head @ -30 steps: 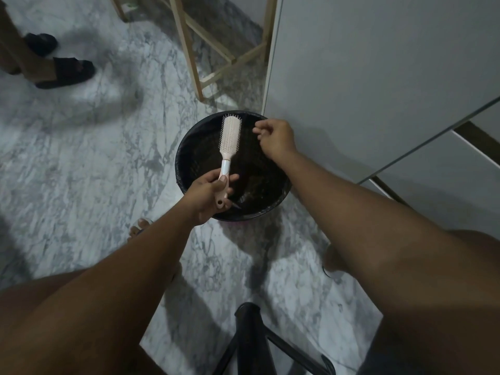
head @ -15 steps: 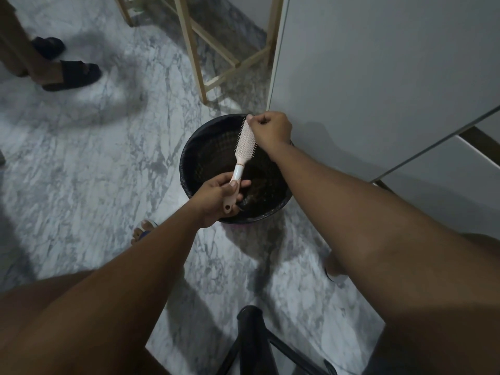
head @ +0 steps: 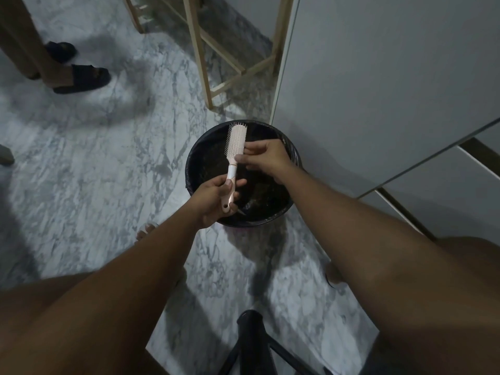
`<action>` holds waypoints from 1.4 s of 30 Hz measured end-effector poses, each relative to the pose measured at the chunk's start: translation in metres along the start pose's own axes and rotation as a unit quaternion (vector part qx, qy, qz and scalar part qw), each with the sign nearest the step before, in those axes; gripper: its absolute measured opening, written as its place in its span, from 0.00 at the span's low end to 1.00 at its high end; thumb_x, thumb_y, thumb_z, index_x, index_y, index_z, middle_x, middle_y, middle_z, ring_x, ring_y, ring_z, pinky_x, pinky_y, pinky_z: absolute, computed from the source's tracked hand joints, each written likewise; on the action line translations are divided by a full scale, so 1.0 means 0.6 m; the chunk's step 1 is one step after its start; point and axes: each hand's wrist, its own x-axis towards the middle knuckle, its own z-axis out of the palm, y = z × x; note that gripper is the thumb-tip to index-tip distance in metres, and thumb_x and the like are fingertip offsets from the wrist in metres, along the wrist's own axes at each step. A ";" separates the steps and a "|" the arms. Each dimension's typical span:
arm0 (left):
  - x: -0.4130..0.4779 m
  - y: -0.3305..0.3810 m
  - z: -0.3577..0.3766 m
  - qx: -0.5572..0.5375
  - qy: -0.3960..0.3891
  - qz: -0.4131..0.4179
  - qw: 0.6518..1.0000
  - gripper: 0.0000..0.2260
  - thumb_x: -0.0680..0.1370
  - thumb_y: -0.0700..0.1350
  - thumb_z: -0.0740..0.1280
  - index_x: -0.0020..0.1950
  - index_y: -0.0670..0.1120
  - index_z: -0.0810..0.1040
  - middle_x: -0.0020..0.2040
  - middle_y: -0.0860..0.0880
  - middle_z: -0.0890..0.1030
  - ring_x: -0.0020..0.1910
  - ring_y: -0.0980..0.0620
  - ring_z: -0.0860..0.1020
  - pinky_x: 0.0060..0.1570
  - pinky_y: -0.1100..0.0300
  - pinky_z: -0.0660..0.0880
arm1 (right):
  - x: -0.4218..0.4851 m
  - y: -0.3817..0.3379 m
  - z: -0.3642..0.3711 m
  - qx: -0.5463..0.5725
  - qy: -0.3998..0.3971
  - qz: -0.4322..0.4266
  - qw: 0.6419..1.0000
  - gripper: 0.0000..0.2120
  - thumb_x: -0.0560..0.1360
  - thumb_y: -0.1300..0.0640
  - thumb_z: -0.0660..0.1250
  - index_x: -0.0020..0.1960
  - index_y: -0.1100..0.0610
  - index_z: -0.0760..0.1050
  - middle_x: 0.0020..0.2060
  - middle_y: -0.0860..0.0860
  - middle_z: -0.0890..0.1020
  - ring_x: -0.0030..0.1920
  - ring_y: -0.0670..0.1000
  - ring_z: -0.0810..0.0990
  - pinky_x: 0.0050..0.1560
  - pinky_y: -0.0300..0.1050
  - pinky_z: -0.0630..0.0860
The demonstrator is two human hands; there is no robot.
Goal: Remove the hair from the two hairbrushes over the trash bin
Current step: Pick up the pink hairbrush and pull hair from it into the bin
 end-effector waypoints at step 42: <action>-0.007 0.020 -0.008 -0.036 -0.022 0.031 0.999 0.11 0.85 0.40 0.57 0.65 0.44 0.73 0.59 0.48 0.83 0.36 0.54 0.76 0.32 0.61 0.72 | 0.042 0.046 -0.022 -0.376 0.059 0.037 0.924 0.21 0.81 0.50 0.60 0.45 0.67 0.80 0.42 0.62 0.82 0.46 0.60 0.81 0.47 0.45 0.73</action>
